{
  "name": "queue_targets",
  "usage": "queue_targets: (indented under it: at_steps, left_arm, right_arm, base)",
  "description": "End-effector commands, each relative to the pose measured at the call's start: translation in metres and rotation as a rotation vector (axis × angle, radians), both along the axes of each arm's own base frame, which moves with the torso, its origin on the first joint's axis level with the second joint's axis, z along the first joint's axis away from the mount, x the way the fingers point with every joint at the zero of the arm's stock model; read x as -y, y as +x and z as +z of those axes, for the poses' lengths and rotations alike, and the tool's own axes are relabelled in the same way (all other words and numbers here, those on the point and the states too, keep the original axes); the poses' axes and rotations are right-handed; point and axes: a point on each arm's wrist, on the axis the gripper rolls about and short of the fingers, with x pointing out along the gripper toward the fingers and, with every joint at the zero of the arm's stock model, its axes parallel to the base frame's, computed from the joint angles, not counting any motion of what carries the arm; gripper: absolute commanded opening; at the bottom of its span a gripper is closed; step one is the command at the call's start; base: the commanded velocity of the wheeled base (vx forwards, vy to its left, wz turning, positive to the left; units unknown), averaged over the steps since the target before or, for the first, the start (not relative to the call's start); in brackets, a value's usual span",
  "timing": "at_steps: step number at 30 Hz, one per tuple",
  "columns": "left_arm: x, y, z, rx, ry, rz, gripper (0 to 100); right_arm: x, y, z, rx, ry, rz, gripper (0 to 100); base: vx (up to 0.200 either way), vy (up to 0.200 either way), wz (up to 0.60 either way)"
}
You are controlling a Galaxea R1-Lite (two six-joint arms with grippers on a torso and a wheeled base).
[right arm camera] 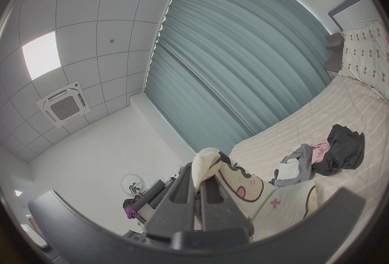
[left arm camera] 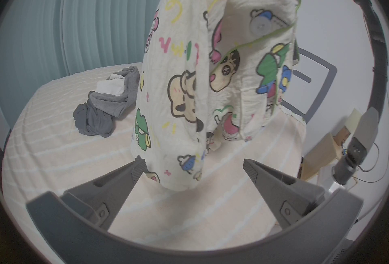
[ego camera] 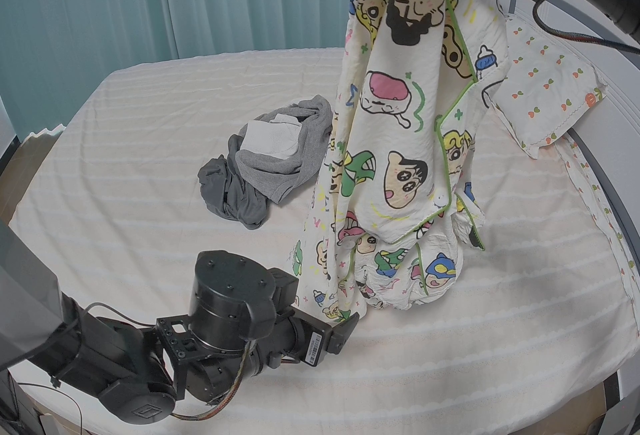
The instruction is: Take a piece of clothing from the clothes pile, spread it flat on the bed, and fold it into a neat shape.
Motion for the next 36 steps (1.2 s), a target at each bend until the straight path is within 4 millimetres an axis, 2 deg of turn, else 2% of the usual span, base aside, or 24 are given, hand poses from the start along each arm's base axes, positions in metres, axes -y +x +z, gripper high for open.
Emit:
queue_targets:
  at_steps: [1,9,20,21,30,36]
  left_arm:
    - [0.006,0.011,-0.009,0.004,0.03,0.054,100]
    - [0.011,0.03,-0.014,0.071,-0.024,0.112,100]
    - [0.014,0.039,-0.023,0.059,-0.024,0.126,100]
    - [0.015,0.039,-0.023,0.057,-0.024,0.125,0]
    - [0.007,0.044,-0.017,0.04,-0.094,0.178,0]
    - [-0.012,0.038,0.014,0.081,-0.243,0.234,0]
  right_arm:
    - [0.0,0.0,-0.001,-0.002,-0.001,0.0,0]
    - [0.001,-0.001,-0.001,-0.003,-0.003,0.0,0]
    - [0.002,-0.001,-0.001,-0.003,-0.002,-0.001,0]
    - [0.002,-0.001,-0.002,-0.005,-0.003,-0.005,0]
    - [0.017,-0.001,-0.006,-0.011,-0.012,-0.043,0]
    - [0.046,0.0,-0.02,-0.036,-0.041,-0.126,0]
  base:
    - [0.0,0.0,0.0]
    - [0.0,0.0,0.0]
    - [0.0,0.0,0.0]
    - [0.0,0.0,0.0]
    - [0.0,0.0,0.0]
    - [0.0,0.0,0.0]
